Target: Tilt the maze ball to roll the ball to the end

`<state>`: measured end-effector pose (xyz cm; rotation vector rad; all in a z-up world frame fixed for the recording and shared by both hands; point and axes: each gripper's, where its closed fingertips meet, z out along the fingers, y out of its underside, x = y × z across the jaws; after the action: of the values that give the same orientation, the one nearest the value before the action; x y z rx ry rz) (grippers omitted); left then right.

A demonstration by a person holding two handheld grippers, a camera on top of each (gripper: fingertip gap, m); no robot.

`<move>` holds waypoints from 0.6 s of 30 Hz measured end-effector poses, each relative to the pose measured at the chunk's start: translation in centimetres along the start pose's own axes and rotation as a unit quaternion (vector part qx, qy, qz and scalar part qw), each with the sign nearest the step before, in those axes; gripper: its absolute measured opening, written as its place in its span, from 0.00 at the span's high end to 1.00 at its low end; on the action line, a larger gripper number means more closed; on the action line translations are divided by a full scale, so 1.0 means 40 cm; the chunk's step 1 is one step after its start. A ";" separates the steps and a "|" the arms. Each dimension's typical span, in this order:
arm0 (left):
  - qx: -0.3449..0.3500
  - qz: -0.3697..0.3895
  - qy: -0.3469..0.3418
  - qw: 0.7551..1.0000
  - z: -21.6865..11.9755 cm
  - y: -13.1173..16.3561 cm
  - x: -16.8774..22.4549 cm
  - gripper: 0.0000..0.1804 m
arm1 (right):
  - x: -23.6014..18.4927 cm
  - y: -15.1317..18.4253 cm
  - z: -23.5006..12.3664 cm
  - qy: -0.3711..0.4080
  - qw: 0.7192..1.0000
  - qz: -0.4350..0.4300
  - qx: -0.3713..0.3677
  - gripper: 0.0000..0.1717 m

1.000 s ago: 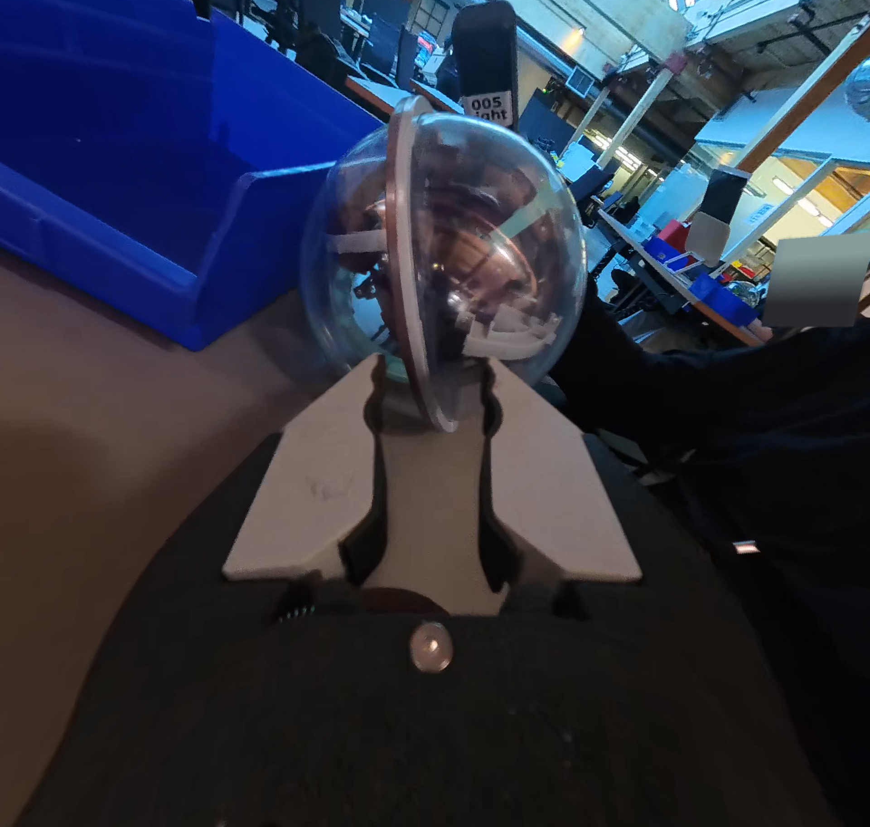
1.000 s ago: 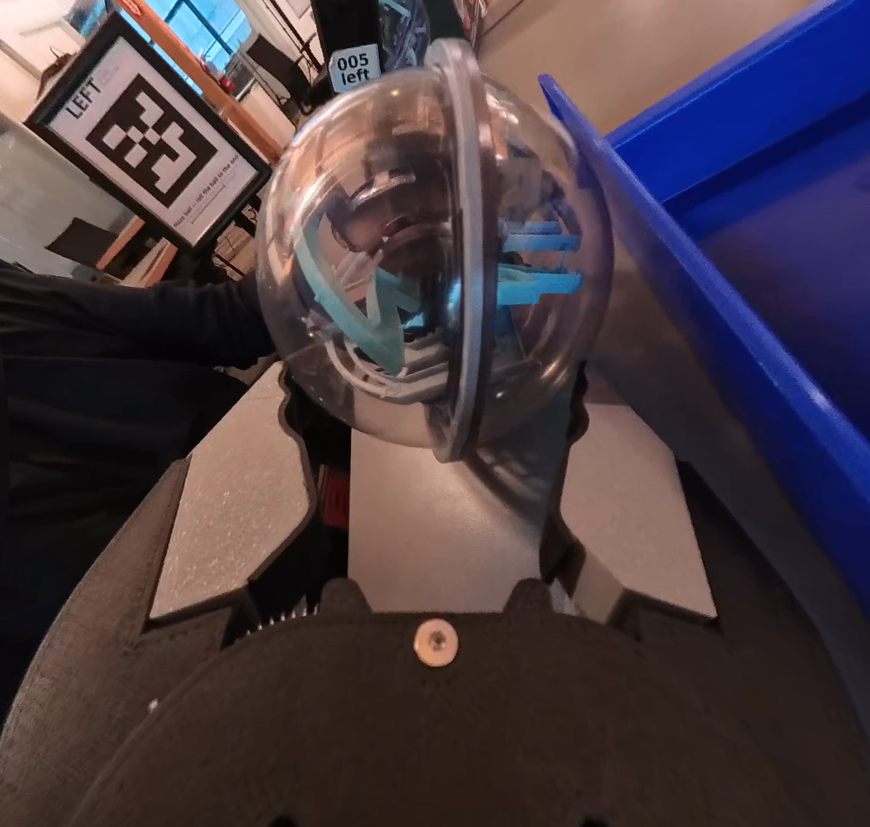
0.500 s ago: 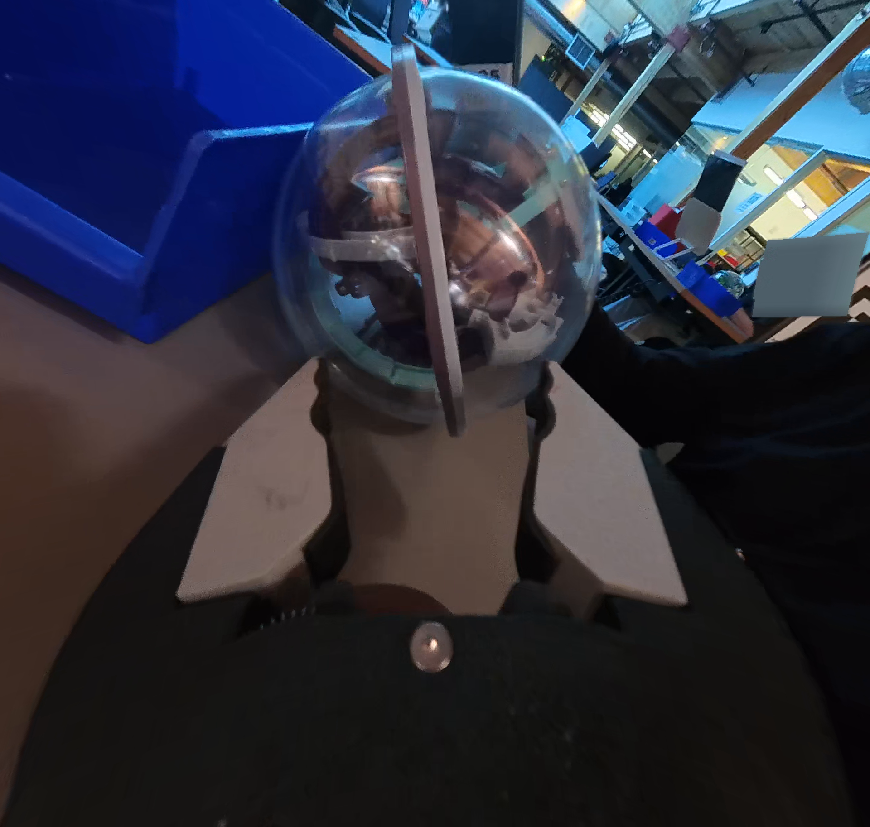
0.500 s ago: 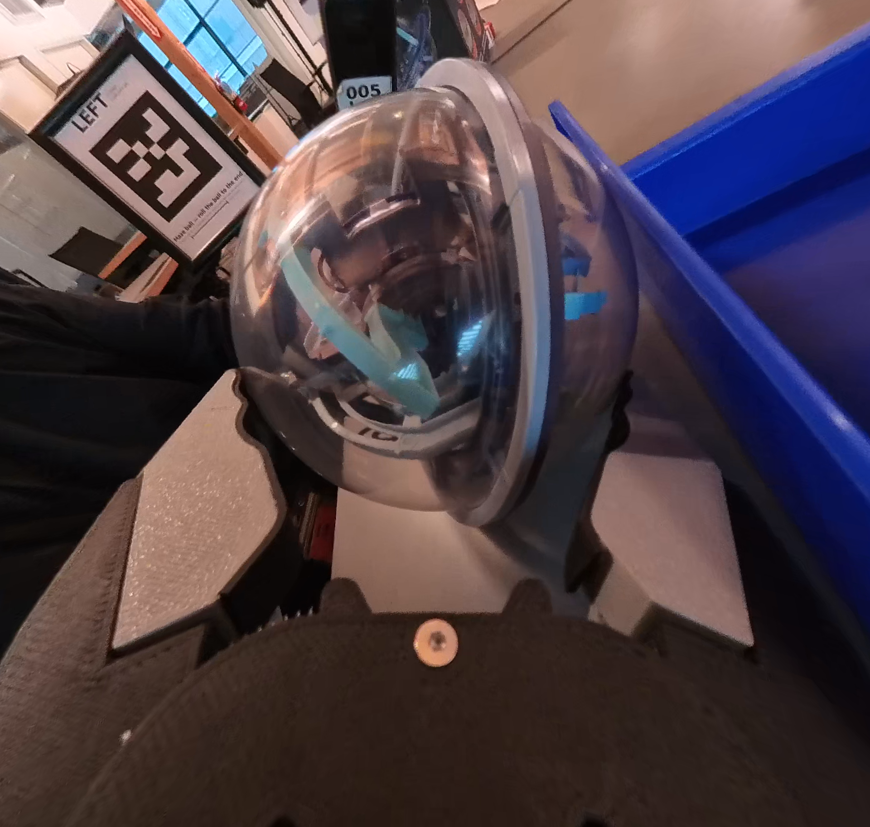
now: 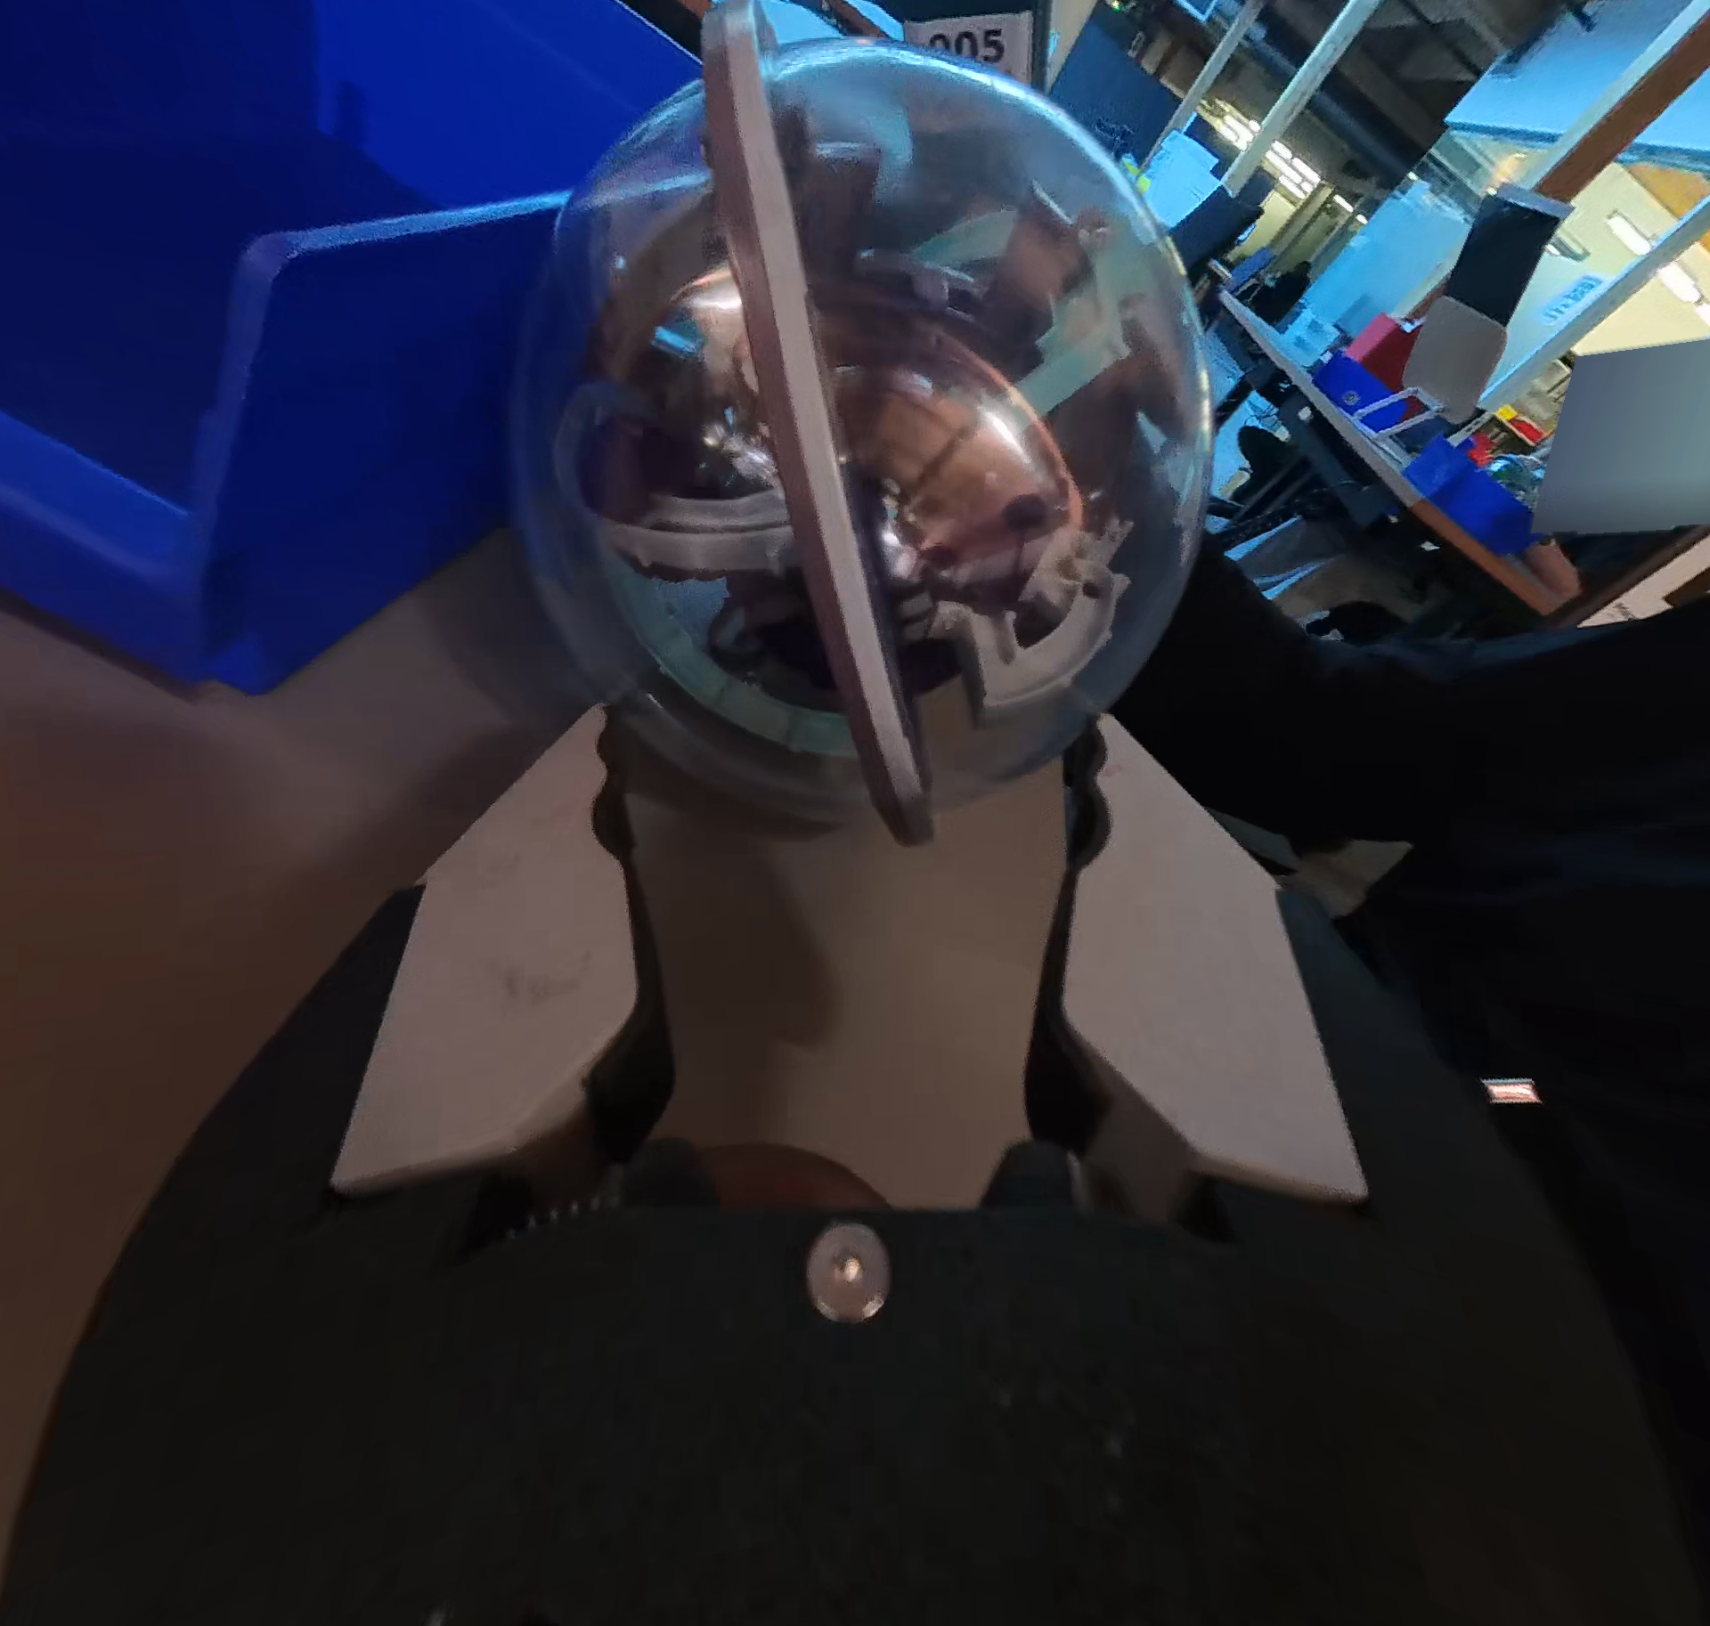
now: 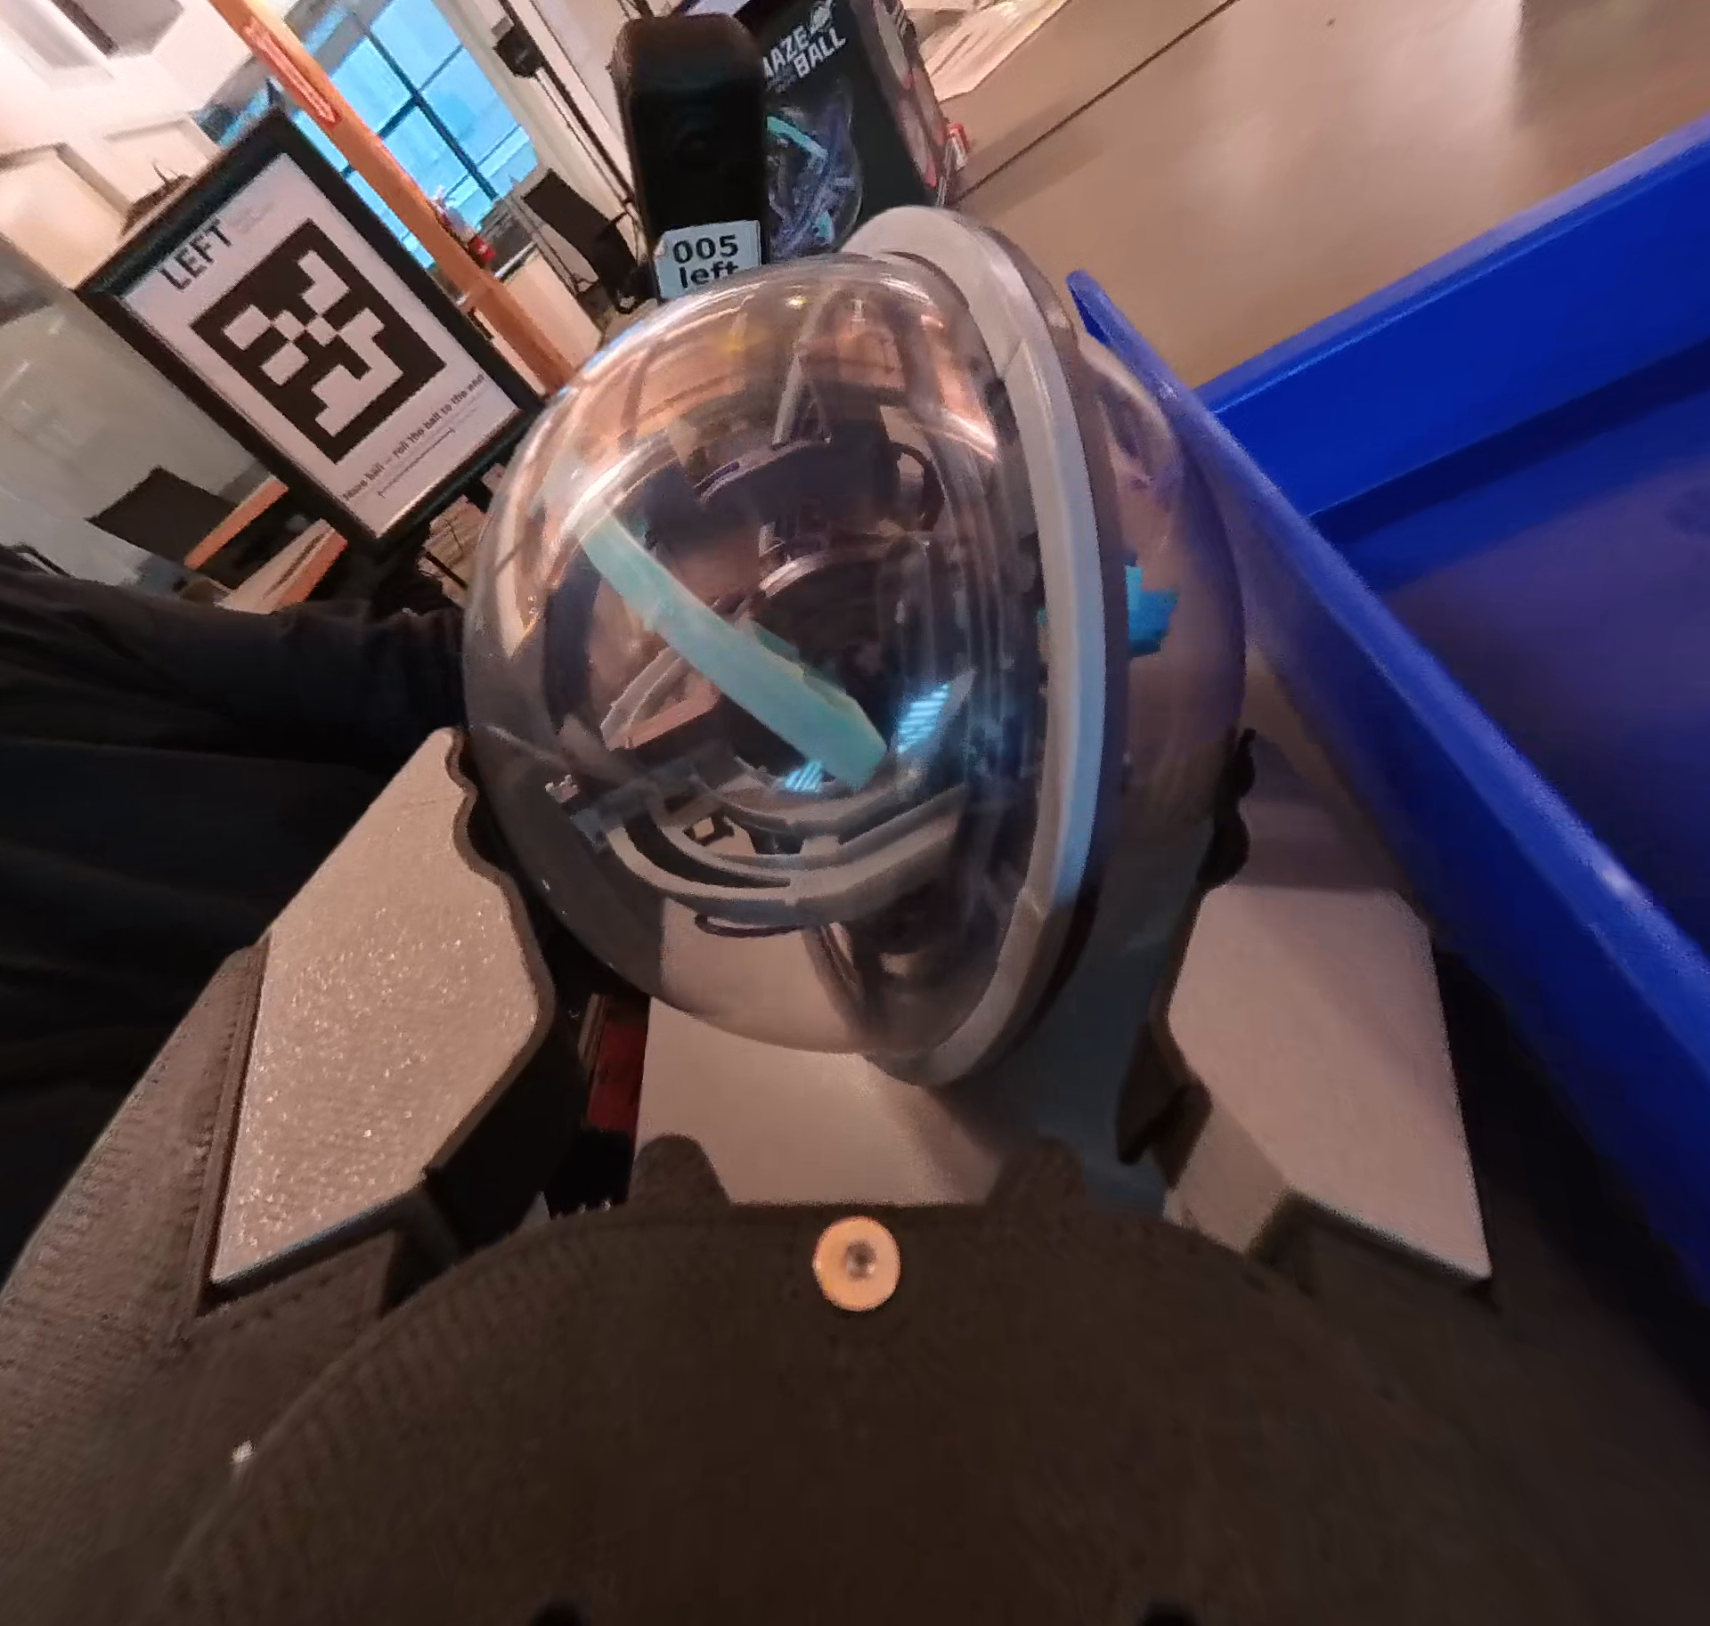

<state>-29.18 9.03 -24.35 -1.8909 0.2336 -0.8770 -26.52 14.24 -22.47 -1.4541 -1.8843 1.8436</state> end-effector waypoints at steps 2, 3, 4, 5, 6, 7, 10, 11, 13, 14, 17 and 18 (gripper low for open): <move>-0.004 -0.005 -0.004 1.000 0.008 0.001 0.004 0.44 | -0.002 0.001 0.001 0.003 1.000 -0.008 0.000 0.13; -0.010 -0.013 -0.011 1.000 0.016 0.003 0.005 0.41 | -0.002 -0.002 0.004 0.005 1.000 -0.010 0.003 0.13; -0.020 -0.018 -0.019 0.999 0.024 0.005 0.007 0.37 | -0.003 -0.004 0.007 0.007 1.000 -0.012 0.005 0.13; -0.029 -0.016 -0.027 0.999 0.032 0.008 0.009 0.34 | -0.005 -0.004 0.010 0.008 1.000 -0.016 0.003 0.13; -0.035 -0.011 -0.032 0.999 0.037 0.009 0.011 0.31 | -0.008 -0.001 0.013 0.009 1.000 -0.020 -0.004 0.13; -0.036 -0.011 -0.032 0.999 0.040 0.008 0.013 0.29 | -0.010 0.005 0.015 0.009 1.000 -0.021 -0.012 0.13; -0.016 -0.026 -0.023 0.999 0.036 -0.005 0.009 0.29 | -0.007 0.012 0.018 0.015 1.000 0.002 -0.019 0.13; -0.009 -0.032 -0.020 0.999 0.032 -0.011 0.006 0.29 | -0.004 0.013 0.020 0.017 1.000 0.011 -0.019 0.14; 0.000 -0.024 -0.020 1.000 0.021 -0.019 0.000 0.29 | -0.002 0.018 0.027 0.017 0.999 0.016 -0.023 0.13; 0.003 -0.010 -0.023 1.000 0.014 -0.023 -0.002 0.29 | -0.003 0.022 0.032 0.018 0.999 0.011 -0.028 0.13; 0.010 0.028 -0.034 0.999 -0.011 -0.035 -0.009 0.29 | -0.001 0.030 0.055 0.018 0.999 -0.003 -0.031 0.13; 0.011 0.036 -0.038 0.999 -0.018 -0.038 -0.012 0.29 | 0.001 0.029 0.064 0.018 0.999 -0.008 -0.028 0.12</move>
<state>-30.33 9.49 -23.12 -1.8785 0.2436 -0.7548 -27.64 12.21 -24.08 -1.4758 -1.9384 1.7599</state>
